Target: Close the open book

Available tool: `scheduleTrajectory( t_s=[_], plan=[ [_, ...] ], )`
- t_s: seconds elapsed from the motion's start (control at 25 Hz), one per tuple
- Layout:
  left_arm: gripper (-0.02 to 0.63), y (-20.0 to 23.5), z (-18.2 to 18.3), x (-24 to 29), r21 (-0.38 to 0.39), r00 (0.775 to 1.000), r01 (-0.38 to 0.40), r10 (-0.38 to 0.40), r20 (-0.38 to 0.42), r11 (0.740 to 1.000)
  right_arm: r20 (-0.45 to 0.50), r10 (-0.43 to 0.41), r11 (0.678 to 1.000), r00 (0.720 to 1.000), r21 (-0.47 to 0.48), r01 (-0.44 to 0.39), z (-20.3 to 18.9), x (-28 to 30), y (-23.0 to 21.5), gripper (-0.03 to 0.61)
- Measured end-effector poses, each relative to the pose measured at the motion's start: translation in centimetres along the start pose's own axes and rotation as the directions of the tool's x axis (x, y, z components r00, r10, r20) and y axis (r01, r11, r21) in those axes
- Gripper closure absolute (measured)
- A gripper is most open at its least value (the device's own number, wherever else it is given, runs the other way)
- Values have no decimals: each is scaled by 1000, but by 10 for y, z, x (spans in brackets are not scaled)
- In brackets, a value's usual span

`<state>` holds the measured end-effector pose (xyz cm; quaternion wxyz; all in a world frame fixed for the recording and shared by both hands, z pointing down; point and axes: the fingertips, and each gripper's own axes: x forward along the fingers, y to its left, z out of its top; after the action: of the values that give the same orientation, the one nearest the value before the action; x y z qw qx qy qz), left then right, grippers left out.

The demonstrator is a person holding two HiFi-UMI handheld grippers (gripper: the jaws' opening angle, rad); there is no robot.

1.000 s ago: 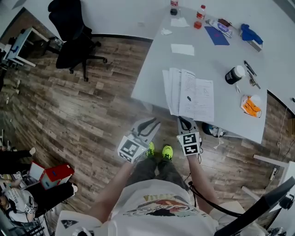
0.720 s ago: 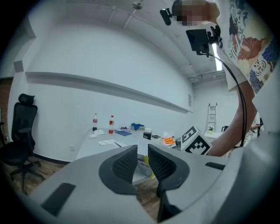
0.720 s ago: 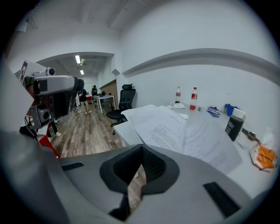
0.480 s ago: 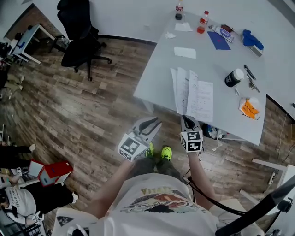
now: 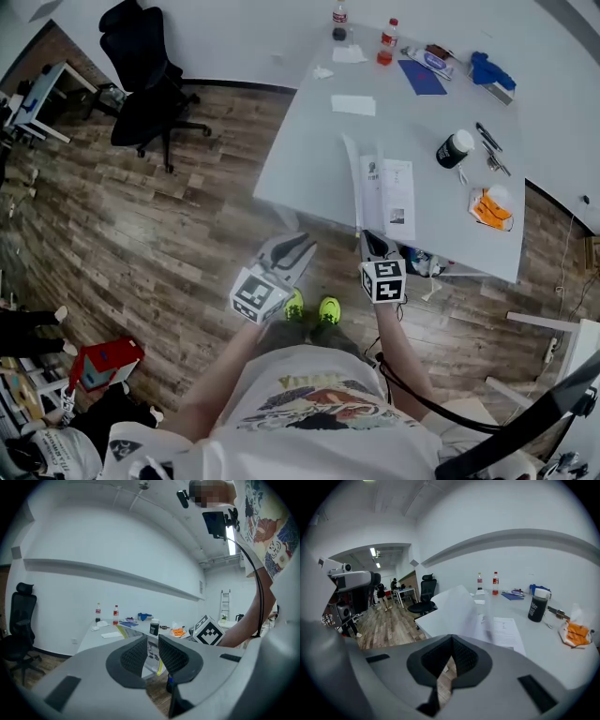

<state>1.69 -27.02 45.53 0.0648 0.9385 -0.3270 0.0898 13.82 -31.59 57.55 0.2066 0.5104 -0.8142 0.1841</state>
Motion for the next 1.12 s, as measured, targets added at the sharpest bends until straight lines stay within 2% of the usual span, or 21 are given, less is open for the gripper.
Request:
scheduleTrajectory(
  t_s=[0.48, 0.8, 0.88, 0.96, 1.04, 1.12],
  plan=[
    [560, -23, -4, 23, -7, 999, 41, -41, -8, 999, -5, -13, 999, 1000, 29, 13, -14, -15, -19, 560],
    [560, -25, -20, 32, -17, 999, 25, -26, -40, 1000, -16, 18, 1000, 1000, 13, -18, -31, -12, -20, 560],
    [560, -23, -24, 35, -15, 999, 22, -22, -42, 1000, -12, 35, 999, 999, -18, -35, -32, -8, -16, 560],
    [560, -20, -28, 39, -12, 999, 18, -18, -41, 1000, -15, 44, 994, 999, -101, -45, -32, -2, -10, 560],
    [560, -16, -33, 44, -6, 999, 12, -12, -41, 1000, -37, 55, 976, 998, -210, -61, -32, 6, -3, 558],
    [560, -10, -40, 50, 1, 999, 6, -6, -40, 1000, -62, 86, 960, 994, -262, -99, -35, 16, 4, 557]
  ],
)
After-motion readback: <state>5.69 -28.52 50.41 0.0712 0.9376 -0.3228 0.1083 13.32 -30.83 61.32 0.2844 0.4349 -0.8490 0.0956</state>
